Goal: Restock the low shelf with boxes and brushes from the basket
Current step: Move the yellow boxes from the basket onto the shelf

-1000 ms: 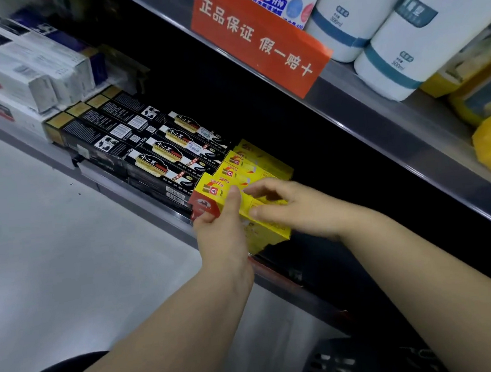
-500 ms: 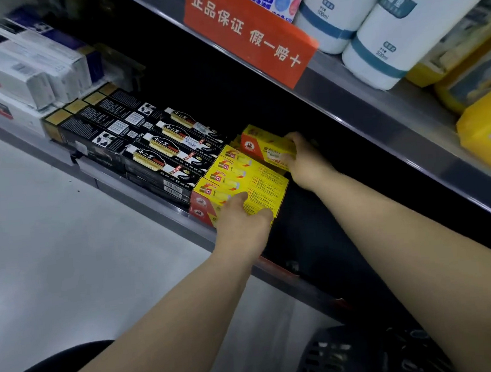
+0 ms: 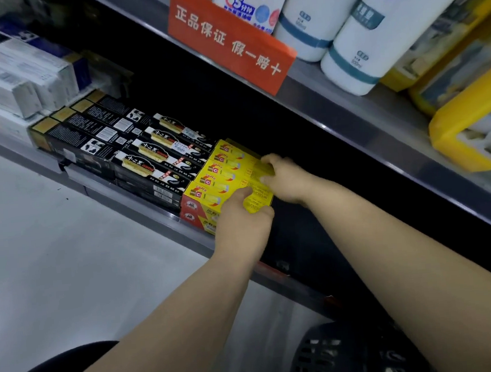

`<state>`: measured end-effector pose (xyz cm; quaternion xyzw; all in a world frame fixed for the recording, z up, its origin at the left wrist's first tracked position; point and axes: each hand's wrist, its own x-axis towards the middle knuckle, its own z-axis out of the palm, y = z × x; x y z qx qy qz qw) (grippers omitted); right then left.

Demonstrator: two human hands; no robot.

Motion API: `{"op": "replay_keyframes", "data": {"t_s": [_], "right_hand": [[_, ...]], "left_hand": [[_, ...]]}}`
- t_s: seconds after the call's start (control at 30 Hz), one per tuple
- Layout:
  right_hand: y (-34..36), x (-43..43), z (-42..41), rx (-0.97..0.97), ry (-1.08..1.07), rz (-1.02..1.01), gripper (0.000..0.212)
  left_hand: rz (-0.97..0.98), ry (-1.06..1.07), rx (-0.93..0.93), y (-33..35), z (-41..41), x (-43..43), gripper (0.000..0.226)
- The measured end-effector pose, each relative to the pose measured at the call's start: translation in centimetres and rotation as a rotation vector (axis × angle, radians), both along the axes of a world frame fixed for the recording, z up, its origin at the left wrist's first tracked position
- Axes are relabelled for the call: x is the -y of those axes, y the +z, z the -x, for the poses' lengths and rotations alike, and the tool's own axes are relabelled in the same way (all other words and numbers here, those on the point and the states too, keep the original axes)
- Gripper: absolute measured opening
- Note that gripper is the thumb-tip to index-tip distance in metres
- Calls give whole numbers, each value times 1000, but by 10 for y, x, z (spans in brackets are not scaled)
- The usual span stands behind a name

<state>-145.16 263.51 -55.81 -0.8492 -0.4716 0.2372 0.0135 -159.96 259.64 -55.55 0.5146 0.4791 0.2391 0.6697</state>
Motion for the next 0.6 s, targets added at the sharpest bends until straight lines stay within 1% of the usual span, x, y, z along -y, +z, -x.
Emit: {"op": "replay_keyframes", "data": {"t_s": [0.07,0.17,0.27,0.43,0.53,0.6], "right_hand": [[23,28,3,-59,7,-73,40],[58,79,5,-124,-25,-189,25],[92,135,5,-161,-61,-301,17],[124,240,2,-154,-167,-370,17],[131,307,-5,-128,-243,-336,18],[129,353,-14,-87,-305,-310,17]], "left_hand": [[-101,-30,20,7,-4,5,41],[-197,-115,70,23,-14,20,26],[-329,-206,90,37,-22,40,28],[-557,-451,112,67,-33,72,21],[-630,-585,101,83,-43,99,20],[-704,-716,64,91,-49,124,18]]}}
